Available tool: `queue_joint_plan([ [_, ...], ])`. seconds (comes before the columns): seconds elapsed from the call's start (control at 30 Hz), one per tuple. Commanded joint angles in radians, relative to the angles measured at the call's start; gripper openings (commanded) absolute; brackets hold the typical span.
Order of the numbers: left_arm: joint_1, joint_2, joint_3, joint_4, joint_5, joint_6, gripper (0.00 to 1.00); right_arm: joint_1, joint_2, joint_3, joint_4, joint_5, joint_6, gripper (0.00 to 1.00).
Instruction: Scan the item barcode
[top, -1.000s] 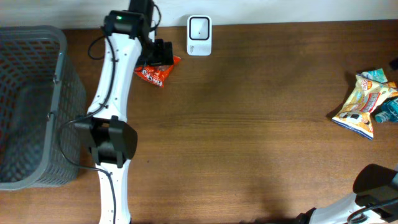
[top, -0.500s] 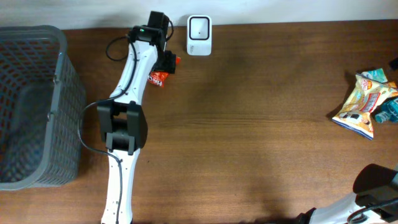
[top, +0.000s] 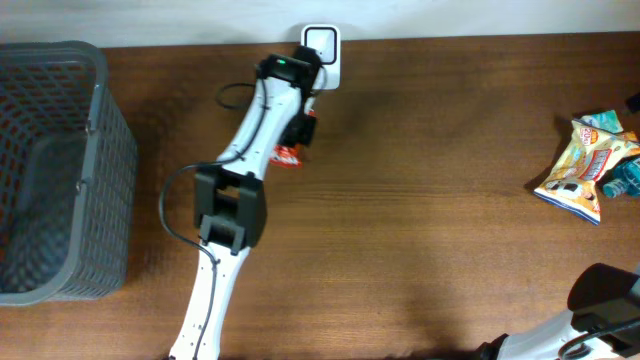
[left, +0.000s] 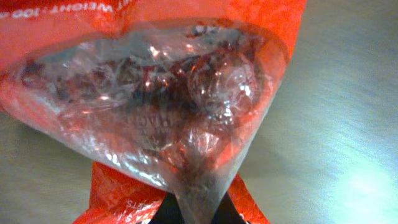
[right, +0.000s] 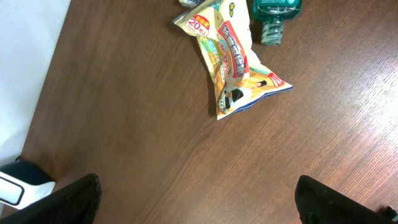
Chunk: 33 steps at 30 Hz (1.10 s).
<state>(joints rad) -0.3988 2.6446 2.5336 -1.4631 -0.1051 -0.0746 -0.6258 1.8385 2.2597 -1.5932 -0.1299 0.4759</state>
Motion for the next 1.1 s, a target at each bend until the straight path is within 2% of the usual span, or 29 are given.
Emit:
queue_joint_plan([
  [0.0, -0.122, 0.010, 0.098, -0.074, 0.121, -0.002, 0.04, -0.002, 0.001, 0.001, 0.000, -0.006, 0.011, 0.98],
  [0.03, -0.152, 0.010, 0.128, -0.090, 0.120, -0.002, 0.18, -0.002, 0.001, 0.001, 0.000, -0.006, 0.011, 0.98],
  [0.07, -0.172, 0.010, 0.151, -0.100, 0.120, -0.002, 0.25, -0.002, 0.001, 0.001, 0.000, -0.006, 0.011, 0.98],
  [0.1, -0.215, 0.010, 0.213, -0.133, 0.121, -0.002, 0.47, -0.002, 0.001, 0.001, 0.000, -0.006, 0.011, 0.98],
  [0.2, -0.279, 0.010, 0.367, -0.225, 0.121, -0.003, 0.50, -0.002, 0.001, 0.001, 0.000, -0.006, 0.011, 0.98],
  [0.27, -0.279, -0.016, 0.417, -0.225, 0.121, -0.092, 0.63, -0.002, 0.001, 0.001, 0.000, -0.006, 0.011, 0.98],
  [0.3, -0.259, -0.038, 0.420, -0.225, 0.121, -0.141, 0.94, -0.002, 0.001, 0.001, 0.000, -0.006, 0.011, 0.98],
  [0.33, -0.230, -0.057, 0.420, -0.225, 0.138, -0.165, 0.99, -0.002, 0.001, 0.001, 0.000, -0.006, 0.011, 0.98],
  [0.4, -0.145, -0.088, 0.420, -0.225, 0.270, -0.168, 0.99, -0.002, 0.001, 0.001, 0.000, -0.006, 0.011, 0.98],
  [0.57, 0.021, -0.111, 0.359, -0.225, 0.374, -0.168, 0.99, -0.002, 0.001, 0.001, 0.000, -0.006, 0.011, 0.98],
  [0.7, 0.021, -0.217, 0.145, -0.225, 0.305, -0.167, 0.99, -0.002, 0.001, 0.001, 0.000, -0.006, 0.011, 0.99],
  [0.83, 0.016, -0.435, -0.147, -0.225, 0.288, -0.158, 0.99, -0.002, 0.001, 0.001, 0.000, -0.006, 0.011, 0.98],
  [0.93, 0.015, -0.530, -0.390, -0.203, 0.298, -0.161, 0.99, -0.002, 0.001, 0.001, 0.000, -0.006, 0.011, 0.98],
  [1.0, 0.015, -0.543, -0.517, -0.127, 0.315, -0.161, 0.99, -0.002, 0.001, 0.001, 0.000, -0.006, 0.011, 0.98],
  [1.07, 0.016, -0.543, -0.673, 0.077, 0.436, -0.160, 0.99, -0.002, 0.001, 0.001, 0.000, -0.006, 0.011, 0.98],
])
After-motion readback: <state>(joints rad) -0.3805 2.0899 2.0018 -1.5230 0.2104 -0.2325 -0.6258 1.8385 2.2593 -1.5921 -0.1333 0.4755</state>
